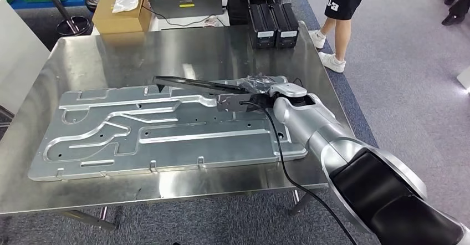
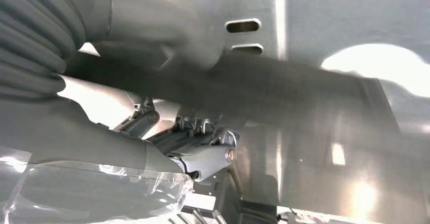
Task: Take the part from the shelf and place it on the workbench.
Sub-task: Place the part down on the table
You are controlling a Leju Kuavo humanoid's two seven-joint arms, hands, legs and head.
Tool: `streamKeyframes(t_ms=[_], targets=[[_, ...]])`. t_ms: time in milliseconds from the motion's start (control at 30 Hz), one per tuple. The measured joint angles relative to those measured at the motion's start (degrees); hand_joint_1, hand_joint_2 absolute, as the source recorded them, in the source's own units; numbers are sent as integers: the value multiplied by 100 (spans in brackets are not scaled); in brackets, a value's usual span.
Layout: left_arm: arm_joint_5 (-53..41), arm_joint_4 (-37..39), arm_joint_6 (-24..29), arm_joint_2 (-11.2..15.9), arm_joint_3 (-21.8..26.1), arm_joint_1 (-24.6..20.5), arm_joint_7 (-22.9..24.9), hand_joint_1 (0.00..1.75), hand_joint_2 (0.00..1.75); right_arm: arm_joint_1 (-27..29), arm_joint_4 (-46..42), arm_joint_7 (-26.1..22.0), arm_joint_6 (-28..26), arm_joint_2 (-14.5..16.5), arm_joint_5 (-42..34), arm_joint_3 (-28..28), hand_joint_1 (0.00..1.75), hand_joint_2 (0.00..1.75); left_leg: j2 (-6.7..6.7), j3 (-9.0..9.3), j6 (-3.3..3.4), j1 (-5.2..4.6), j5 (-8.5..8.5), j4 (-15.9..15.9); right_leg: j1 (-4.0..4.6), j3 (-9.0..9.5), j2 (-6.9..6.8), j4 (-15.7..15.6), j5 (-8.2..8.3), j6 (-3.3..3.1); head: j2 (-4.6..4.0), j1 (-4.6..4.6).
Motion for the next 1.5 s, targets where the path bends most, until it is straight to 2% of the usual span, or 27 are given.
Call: streamKeyframes(t_ms=[67, 100, 133, 167, 267, 333, 433, 500, 567, 600, 633, 667, 733, 800, 900, 967, 1000, 1067, 1100, 1133, 1167, 1200, 1233, 1300, 1333, 1433, 1500], targets=[[34, 0, 63, -1, 1, -2, 76, 0, 44, 11, 11, 5, -24, 40, -78, 0, 0, 0, 0, -352, -26, -1, -370, 800, 15, -7, 3, 4, 2, -25, 0, -3], [51, 0, 84, -1, 2, -2, 109, 0, 0, 20, 21, 8, -38, 46, -118, 0, 0, 0, 0, -479, -29, -1, -453, 1076, 25, -9, 3, 10, 0, -29, 1, -3], [69, 0, 90, 0, 3, -1, 145, 0, 0, 26, 30, 11, -57, 47, -161, 0, 0, 0, 1, -511, -25, -2, -424, 1148, 34, -10, 3, 17, -1, -31, 0, -4], [84, 0, 89, 1, 5, 1, 186, 0, 0, 27, 37, 13, -78, 46, -199, 0, 0, 0, 1, -421, -11, -3, -282, 966, 40, -8, 6, 24, -4, -31, 0, -4], [115, 0, 88, 3, 17, -5, 261, 0, 0, 8, 43, 16, -155, 40, -309, -1, 0, 0, -1, 151, 72, -23, 230, -199, 68, -10, 23, 49, -14, -4, 0, -2], [106, 0, 108, 3, 20, -11, 261, 0, 0, -8, 43, 58, -265, 25, -421, -27, 0, 0, -4, 285, 119, -49, 286, -503, 79, -34, 29, 54, -2, 44, 1, 1], [92, 0, 152, -2, 20, -11, 239, 0, 0, -73, 43, 148, -460, -33, -581, -148, 0, 0, -2, 286, 210, -35, 345, -570, 63, -63, 28, 88, -32, 143, 1, 4], [87, 0, 167, -6, 20, -24, 228, 0, 0, -160, 43, 180, -521, -90, -624, -223, 0, 0, 7, 291, 271, -12, 388, -617, 50, -228, 26, 466, -288, 197, 1, 8], [83, 0, 176, -7, 20, -27, 208, 0, 0, -206, 43, 226, -619, -142, -686, -291, 0, 0, 11, 283, 288, -14, 397, -617, 33, -561, 23, 1213, -653, 235, 1, 8], [80, 0, 184, -9, 20, -25, 191, 0, 0, -212, 43, 261, -707, -172, -742, -335, 0, 0, 11, 280, 288, -15, 397, -612, 21, -698, 22, 1515, -748, 252, 1, 9], [75, 0, 193, -10, 20, -24, 174, 0, 0, -226, 43, 295, -808, -200, -809, -388, 0, 0, 11, 277, 287, -14, 397, -602, 8, -753, 20, 1636, -740, 264, 2, 9], [67, 0, 206, -12, 20, -26, 158, 0, 0, -259, 43, 327, -918, -235, -886, -455, 0, 0, 6, 275, 284, -14, 393, -589, -5, -694, 17, 1529, -626, 269, 1, 9], [52, 0, 233, -13, 20, -31, 137, 0, 0, -395, 38, 369, -1110, -323, -1032, -605, 0, 0, -5, 272, 265, -12, 377, -555, -26, -324, 7, 795, -263, 260, 1, 9], [46, 0, 259, -14, 20, -35, 114, 0, 0, -571, 22, 407, -1279, -423, -1187, -755, 0, 0, -13, 253, 221, -31, 361, -528, -7, -34, 6, 193, -71, 230, 0, 8], [45, 0, 290, -15, 20, -36, 61, 0, 0, -800, -15, 425, -1654, -633, -1567, -1091, 0, 0, -14, 221, 142, -48, 370, -530, 11, -8, 16, 66, -44, 158, 1, 4], [39, 0, 308, -16, 20, -30, 45, 0, 0, -956, -69, 323, -1934, -817, -1876, -1431, 0, 0, -7, 154, 92, -48, 258, -391, -16, -3, -5, 30, -17, 94, 1, -1], [37, 0, 315, -16, 20, -26, 45, 0, 0, -1035, -106, 220, -2051, -918, -2037, -1616, 0, 0, -2, 57, 72, -44, 109, -158, -30, 3, -17, 12, -5, 62, 1, -3], [34, 0, 333, -15, 20, -17, 54, 0, 0, -1135, -174, -44, -2183, -1103, -2332, -1952, 0, 0, 5, -259, 55, -30, -278, 614, -20, 1, -27, 10, -3, 28, 1, -8], [34, 0, 344, -14, 20, -11, 59, 0, 0, -1141, -211, -186, -2211, -1177, -2464, -2109, 0, 0, 6, -410, 53, -24, -406, 972, -14, 1, -23, 12, -4, 25, 0, -7], [35, 0, 355, -14, 20, -6, 65, 0, 0, -1121, -253, -321, -2220, -1239, -2577, -2253, 0, 0, 6, -493, 56, -23, -435, 1161, -9, 2, -17, 16, -5, 24, 0, -7], [40, 0, 367, -14, 20, -3, 70, 0, 0, -1078, -310, -468, -2213, -1296, -2694, -2398, 0, 0, 6, -466, 64, -23, -345, 1106, -6, 4, -8, 21, -7, 26, 0, -7], [54, 0, 380, -13, 20, -1, 74, 0, 0, -1014, -395, -630, -2187, -1349, -2816, -2535, 0, 0, 6, -329, 81, -23, -159, 812, -4, 9, 0, 27, -11, 32, 0, -7], [72, 0, 395, -12, 20, 0, 77, 0, 0, -933, -503, -804, -2152, -1394, -2939, -2667, 0, 0, 6, -130, 104, -24, 45, 375, -2, 15, 7, 33, -17, 42, 0, -7], [122, 0, 420, -10, 26, 2, 84, 0, 0, -729, -747, -1135, -2069, -1460, -3163, -2891, 0, 0, 1, 208, 149, -46, 278, -341, 15, 8, 18, 40, -22, 82, 0, -5], [139, 0, 427, -9, 30, 6, 89, 0, 0, -606, -872, -1246, -2031, -1477, -3246, -2969, 0, 0, -2, 274, 169, -57, 294, -488, 21, 0, 22, 37, -16, 110, 0, -3], [164, 0, 458, -8, 41, 33, 107, 0, 0, -66, -1391, -1427, -1942, -1532, -3448, -3119, 0, 0, -8, 312, 245, -56, 323, -569, 14, 10, 24, 12, 1, 208, 1, -1], [182, 0, 482, -9, 53, 39, 120, 0, 0, 457, -1913, -1516, -1899, -1554, -3575, -3175, 0, 0, -7, 350, 309, -27, 368, -645, 3, -62, 18, 217, -160, 263, 0, 7]])
